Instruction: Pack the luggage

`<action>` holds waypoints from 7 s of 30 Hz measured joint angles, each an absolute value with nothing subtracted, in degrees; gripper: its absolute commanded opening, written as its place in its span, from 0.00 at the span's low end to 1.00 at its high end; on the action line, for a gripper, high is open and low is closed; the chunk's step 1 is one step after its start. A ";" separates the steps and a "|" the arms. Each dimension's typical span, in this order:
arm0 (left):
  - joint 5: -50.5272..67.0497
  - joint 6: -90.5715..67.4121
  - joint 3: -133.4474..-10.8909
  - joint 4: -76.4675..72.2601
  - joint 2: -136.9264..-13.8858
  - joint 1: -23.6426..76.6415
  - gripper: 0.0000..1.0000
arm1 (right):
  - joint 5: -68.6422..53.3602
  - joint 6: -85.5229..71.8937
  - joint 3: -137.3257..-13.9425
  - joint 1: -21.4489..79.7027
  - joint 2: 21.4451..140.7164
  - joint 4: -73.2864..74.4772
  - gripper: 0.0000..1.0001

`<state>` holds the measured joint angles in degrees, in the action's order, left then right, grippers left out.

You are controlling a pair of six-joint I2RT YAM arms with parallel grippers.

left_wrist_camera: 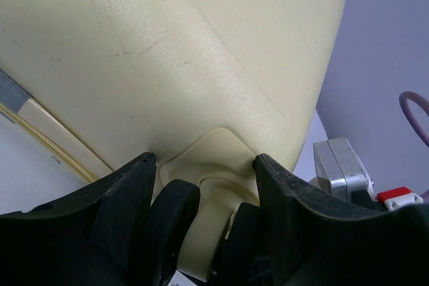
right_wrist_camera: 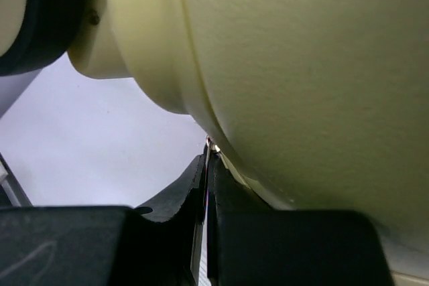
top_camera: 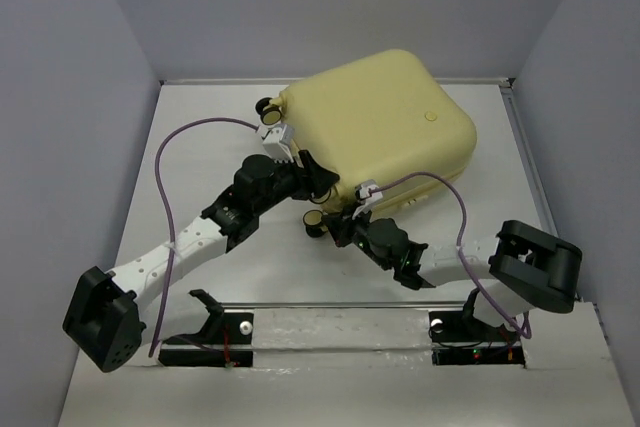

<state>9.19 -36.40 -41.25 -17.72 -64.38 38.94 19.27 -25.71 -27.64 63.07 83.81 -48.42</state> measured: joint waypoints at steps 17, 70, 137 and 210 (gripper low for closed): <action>4.71 -26.76 -58.89 0.03 -61.39 15.53 0.87 | 10.94 -29.36 -15.05 65.12 66.61 -45.43 0.07; 27.79 -14.83 -57.10 -0.27 -81.91 7.49 0.06 | -5.26 -29.06 -11.22 53.52 52.38 -33.87 0.07; 29.58 -28.91 -45.74 -0.62 -65.58 18.06 0.63 | -32.88 -27.79 -19.03 6.42 44.77 -6.37 0.07; 24.86 -53.95 -33.93 -17.19 -61.28 31.27 0.06 | 16.36 -27.77 -36.93 58.22 92.58 -45.12 0.07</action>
<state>24.86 -53.95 -33.93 -17.19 -61.28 31.27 16.36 -27.77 -36.93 58.22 92.58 -45.12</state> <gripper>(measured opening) 0.593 0.074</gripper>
